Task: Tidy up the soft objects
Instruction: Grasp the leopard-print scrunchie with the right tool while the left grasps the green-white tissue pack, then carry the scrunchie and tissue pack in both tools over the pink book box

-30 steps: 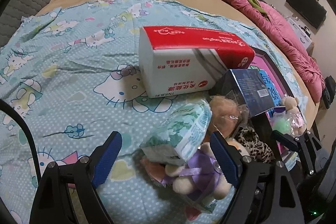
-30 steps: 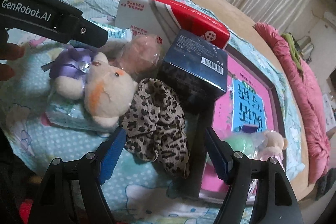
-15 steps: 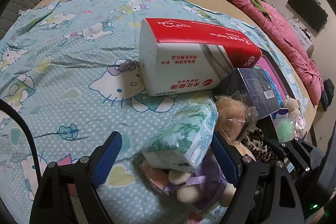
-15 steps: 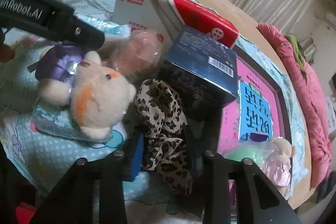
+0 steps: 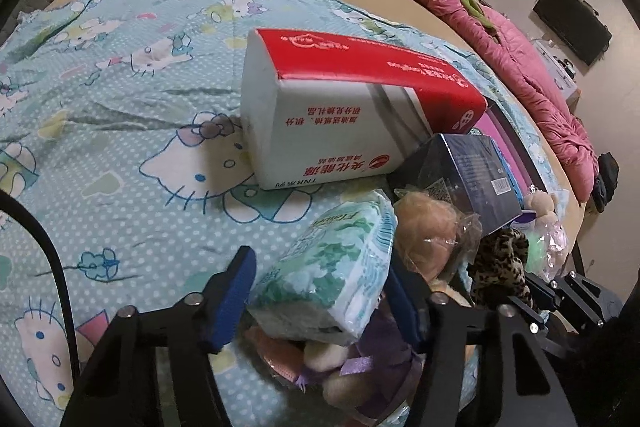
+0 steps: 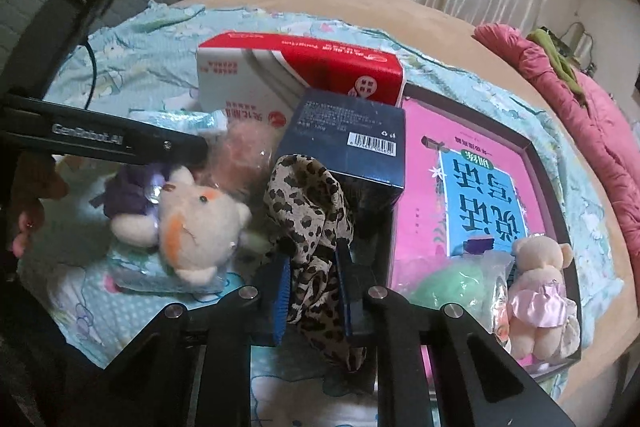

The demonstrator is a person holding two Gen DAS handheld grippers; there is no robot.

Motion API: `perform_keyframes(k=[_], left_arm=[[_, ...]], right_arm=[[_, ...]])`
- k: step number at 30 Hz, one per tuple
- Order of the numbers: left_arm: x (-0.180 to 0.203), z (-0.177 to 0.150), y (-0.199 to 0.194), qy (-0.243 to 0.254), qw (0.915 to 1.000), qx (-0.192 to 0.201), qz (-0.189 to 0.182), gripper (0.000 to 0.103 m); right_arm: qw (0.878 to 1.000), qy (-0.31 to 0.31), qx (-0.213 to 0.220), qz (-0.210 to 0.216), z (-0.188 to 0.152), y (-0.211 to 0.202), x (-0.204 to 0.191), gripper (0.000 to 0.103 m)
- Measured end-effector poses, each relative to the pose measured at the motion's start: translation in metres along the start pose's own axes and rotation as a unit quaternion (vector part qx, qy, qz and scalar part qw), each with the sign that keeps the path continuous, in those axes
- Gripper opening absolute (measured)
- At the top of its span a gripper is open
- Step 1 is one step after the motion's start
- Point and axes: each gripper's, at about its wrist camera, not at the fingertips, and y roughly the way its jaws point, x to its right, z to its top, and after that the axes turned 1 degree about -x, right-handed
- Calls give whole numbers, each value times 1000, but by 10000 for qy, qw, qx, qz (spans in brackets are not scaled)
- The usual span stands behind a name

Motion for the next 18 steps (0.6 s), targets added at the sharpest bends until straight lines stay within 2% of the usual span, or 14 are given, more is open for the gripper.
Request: perform_keyframes(k=[1, 6, 15, 18], left_arm=[[0, 1, -1, 29, 10000, 21, 3, 57], [-4, 2, -5, -41, 9998, 100, -185, 36], [-3, 0, -31, -35, 9987, 502, -96, 33], [-1, -4, -44, 2, 9977, 673, 48, 33]], right_arm=[[10000, 4, 21, 6, 0, -1, 0, 20], [9997, 155, 98, 131, -4, -10, -4, 19], [9971, 554, 330, 397, -3, -26, 6, 19], [9961, 643, 405, 455, -2, -30, 9, 19]])
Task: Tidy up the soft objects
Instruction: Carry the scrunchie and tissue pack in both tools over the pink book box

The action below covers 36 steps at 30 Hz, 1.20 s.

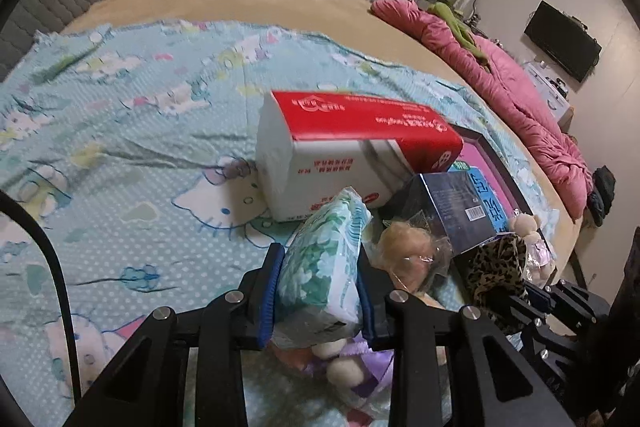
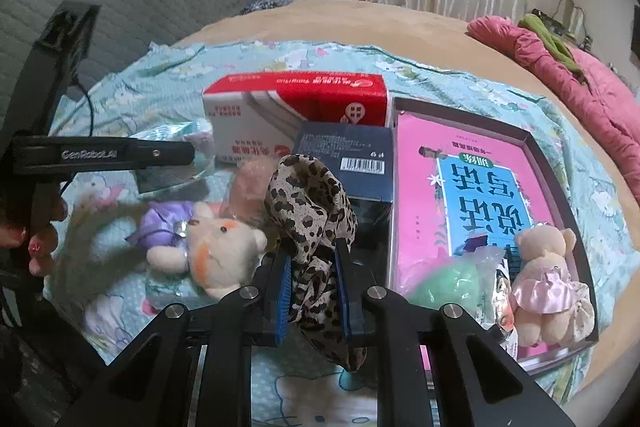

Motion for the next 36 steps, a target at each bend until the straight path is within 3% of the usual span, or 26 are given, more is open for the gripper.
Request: perform_keyframes(k=[9, 36], left_arm=[[15, -9, -34, 140, 9995, 239, 164, 33], [86, -11, -67, 706, 9949, 318, 642, 33]], right_arm=[[9994, 189, 233, 175, 2, -14, 6, 19], [9896, 886, 1076, 369, 5, -63, 46, 19]])
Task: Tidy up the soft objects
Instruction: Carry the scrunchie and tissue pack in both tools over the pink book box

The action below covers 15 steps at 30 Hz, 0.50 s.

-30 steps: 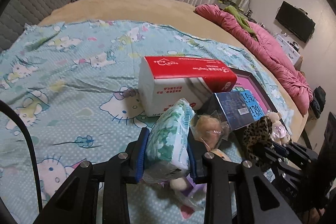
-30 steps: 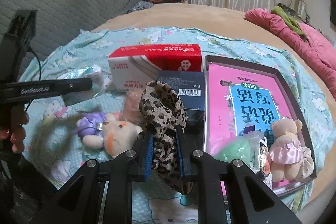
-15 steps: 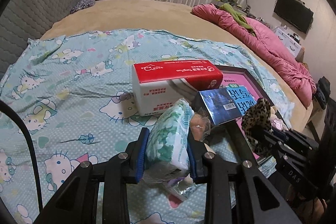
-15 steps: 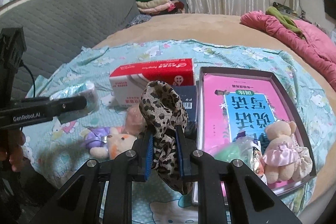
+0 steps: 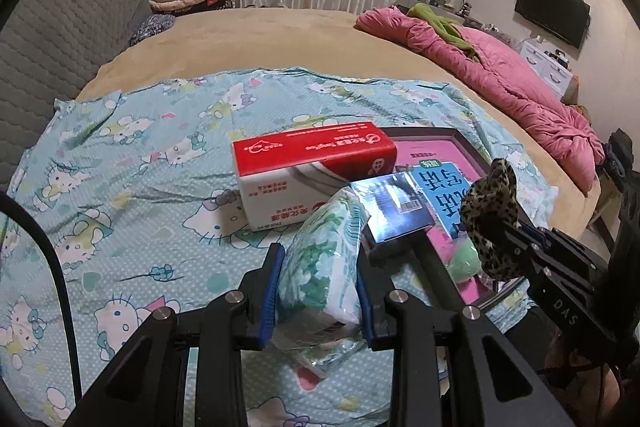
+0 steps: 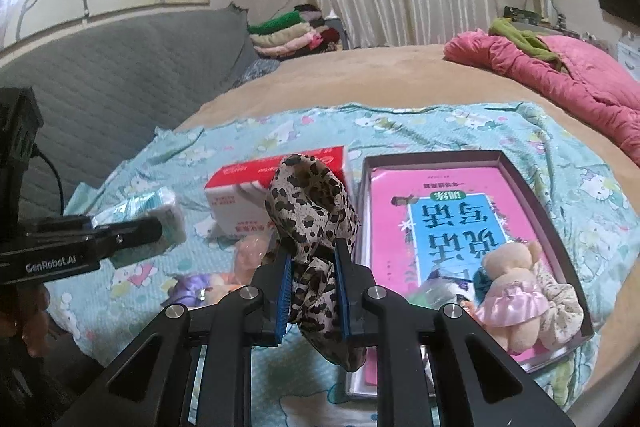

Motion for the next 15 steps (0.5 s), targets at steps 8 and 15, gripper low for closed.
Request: perform_keyframes(k=[8, 15], left_arm=[[22, 4, -6, 204, 9998, 12, 68, 33], [41, 10, -9, 387, 9992, 29, 120, 33]], right_arm=[[9991, 296, 296, -17, 7, -16, 18, 19], [9970, 564, 536, -20, 10, -30, 34, 19]])
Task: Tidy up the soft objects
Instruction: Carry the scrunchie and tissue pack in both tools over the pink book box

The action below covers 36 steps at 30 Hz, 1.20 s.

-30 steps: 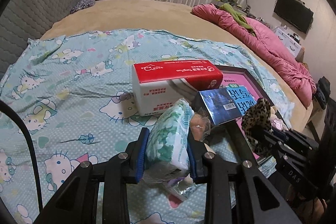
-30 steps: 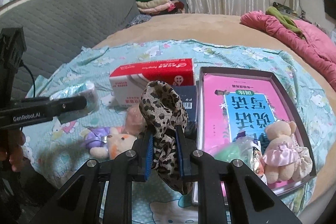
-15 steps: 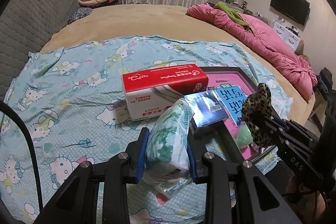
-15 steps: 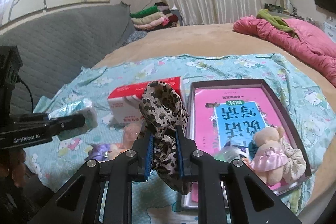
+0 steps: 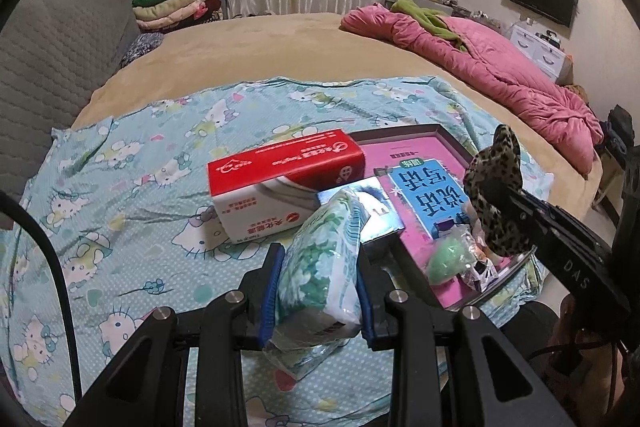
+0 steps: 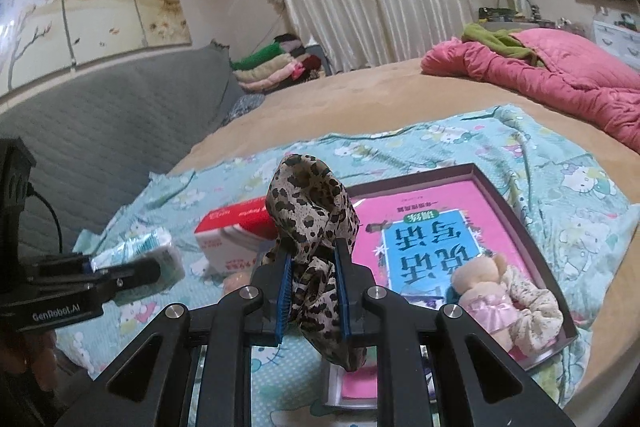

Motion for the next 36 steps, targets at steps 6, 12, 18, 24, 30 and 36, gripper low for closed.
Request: perform_keyframes(k=[6, 12, 18, 24, 30, 36], left_arm=[[17, 5, -1, 178, 9998, -7, -18, 33], [35, 11, -1, 351, 9993, -2, -87, 33], [59, 18, 4, 546, 9983, -38, -208, 33], [81, 22, 14, 758, 9966, -115, -306, 33], [99, 26, 29, 927, 9948, -224, -362, 33], [115, 31, 46, 1075, 9928, -364, -383, 33]], right_arm=[[9995, 269, 144, -56, 6, -8, 17, 19], [9979, 498, 330, -237, 11, -17, 35, 19], [9948, 745, 525, -463, 15, -26, 56, 19], [9910, 1015, 602, -635, 16, -32, 76, 20], [9892, 1135, 614, -693, 15, -33, 83, 20], [9881, 1193, 638, -738, 15, -33, 89, 20]])
